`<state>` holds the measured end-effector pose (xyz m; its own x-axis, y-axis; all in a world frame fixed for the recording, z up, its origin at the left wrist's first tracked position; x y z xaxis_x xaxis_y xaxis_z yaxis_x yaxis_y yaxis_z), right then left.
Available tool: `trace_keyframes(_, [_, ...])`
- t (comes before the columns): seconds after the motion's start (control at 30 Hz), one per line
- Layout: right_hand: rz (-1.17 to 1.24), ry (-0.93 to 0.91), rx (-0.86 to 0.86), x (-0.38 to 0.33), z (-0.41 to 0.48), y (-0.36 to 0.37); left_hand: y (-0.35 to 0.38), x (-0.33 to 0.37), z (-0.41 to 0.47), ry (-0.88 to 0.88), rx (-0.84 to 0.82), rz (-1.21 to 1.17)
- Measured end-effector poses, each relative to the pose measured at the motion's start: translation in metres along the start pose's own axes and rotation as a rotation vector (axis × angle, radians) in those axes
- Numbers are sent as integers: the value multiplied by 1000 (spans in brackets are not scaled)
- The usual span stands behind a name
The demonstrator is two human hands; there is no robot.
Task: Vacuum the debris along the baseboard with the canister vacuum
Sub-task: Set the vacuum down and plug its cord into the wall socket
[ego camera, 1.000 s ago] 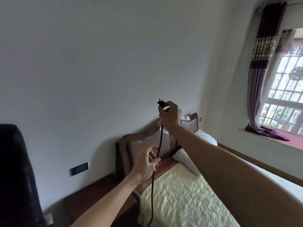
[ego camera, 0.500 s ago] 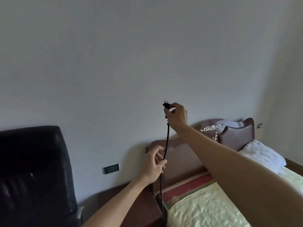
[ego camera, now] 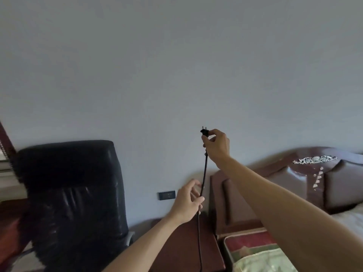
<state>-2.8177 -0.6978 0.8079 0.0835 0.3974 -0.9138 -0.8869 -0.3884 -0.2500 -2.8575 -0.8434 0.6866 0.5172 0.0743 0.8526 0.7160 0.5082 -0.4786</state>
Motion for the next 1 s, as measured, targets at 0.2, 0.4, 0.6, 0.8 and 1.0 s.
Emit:
trace_keyframes(0.2, [27, -2, -57, 13, 29, 47, -26, -28, 24, -18, 10, 33])
trace_keyframes(0.4, [9, 31, -51, 38, 61, 97, -52, -76, 52, -48, 47, 73])
trace_keyframes(0.6, [-55, 68, -64, 77, 72, 142, -63, -128, 61, -104, 19, 49])
trace_keyframes(0.8, [-106, 135, -92, 116, 71, 178, -60, -170, 60, -200, -11, -6])
trace_keyframes(1.0, [-146, 166, -159, 159, 81, 210, -50, -211, 65, -284, -8, -72])
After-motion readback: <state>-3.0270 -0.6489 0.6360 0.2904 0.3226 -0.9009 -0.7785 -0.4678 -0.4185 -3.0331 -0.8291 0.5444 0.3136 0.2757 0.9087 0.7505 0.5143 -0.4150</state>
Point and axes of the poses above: each hand's wrist, its own z-axis towards the middle knuckle, its own y-axis out of the palm, x = y × z, the point moved 1 cm from there along z, towards the middle knuckle, and after that the axes turned 4 degrees about -x, right-handed, at the moved point
